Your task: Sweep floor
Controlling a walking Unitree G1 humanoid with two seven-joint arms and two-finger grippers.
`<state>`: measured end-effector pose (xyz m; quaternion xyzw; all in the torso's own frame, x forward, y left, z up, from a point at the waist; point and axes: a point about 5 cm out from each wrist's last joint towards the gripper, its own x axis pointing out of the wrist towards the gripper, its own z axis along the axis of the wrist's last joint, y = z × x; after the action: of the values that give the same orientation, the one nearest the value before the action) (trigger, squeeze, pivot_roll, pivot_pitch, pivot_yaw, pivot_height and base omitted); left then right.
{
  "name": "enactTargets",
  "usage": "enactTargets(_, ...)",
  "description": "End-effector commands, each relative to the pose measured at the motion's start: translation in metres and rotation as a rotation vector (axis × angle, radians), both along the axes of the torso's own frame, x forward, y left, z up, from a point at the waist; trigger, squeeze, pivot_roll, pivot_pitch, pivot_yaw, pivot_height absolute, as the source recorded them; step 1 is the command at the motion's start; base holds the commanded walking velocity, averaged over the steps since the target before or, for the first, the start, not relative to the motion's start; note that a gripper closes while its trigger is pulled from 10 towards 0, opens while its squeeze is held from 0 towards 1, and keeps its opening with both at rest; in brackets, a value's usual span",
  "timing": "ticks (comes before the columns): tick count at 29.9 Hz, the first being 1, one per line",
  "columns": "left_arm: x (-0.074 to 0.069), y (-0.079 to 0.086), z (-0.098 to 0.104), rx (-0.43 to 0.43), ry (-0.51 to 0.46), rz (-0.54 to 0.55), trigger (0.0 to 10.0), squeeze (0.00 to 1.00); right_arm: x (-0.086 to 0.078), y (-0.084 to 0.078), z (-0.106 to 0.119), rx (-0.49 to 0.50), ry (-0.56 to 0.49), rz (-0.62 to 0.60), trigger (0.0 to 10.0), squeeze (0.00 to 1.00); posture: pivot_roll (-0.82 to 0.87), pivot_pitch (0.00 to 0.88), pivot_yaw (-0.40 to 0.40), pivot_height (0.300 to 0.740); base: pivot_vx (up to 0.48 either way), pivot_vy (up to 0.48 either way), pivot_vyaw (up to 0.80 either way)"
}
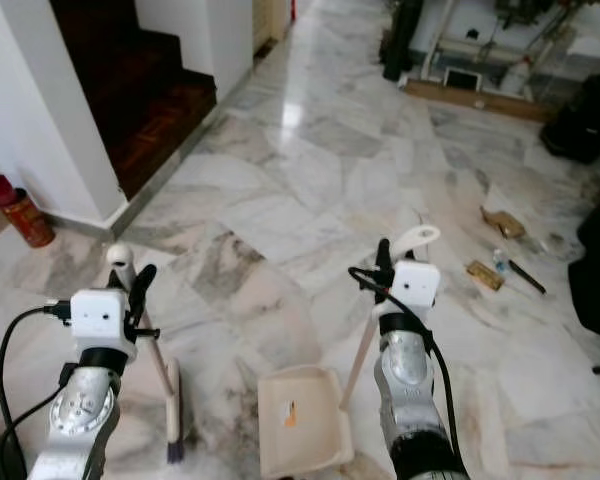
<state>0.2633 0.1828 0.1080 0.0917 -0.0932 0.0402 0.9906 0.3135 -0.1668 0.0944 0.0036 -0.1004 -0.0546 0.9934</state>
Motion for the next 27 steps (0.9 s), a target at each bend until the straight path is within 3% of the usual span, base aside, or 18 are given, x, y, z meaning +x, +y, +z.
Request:
enactTargets(1, 0.002, 0.001, 0.006, 0.000, -0.028, -0.006, 10.0, 0.00, 0.000, -0.004, 0.011, -0.011, -0.048, -0.013, 10.0, 0.00, 0.00, 0.094, -0.033, 0.740, 0.000, 0.000, -0.80)
enactTargets(17, -0.003, 0.006, 0.006, -0.004, -0.032, 0.020, 10.0, 0.00, -0.030, -0.022, 0.012, -0.082, -0.044, -0.051, 10.0, 0.00, -0.01, 0.109, -0.042, 0.740, 0.000, 0.000, -0.80)
enactTargets(27, -0.001, 0.005, 0.010, -0.016, -0.051, 0.012, 10.0, 0.00, -0.021, -0.016, 0.020, -0.067, -0.060, -0.044, 10.0, 0.00, -0.01, 0.118, -0.044, 0.740, 0.000, 0.000, -0.70)
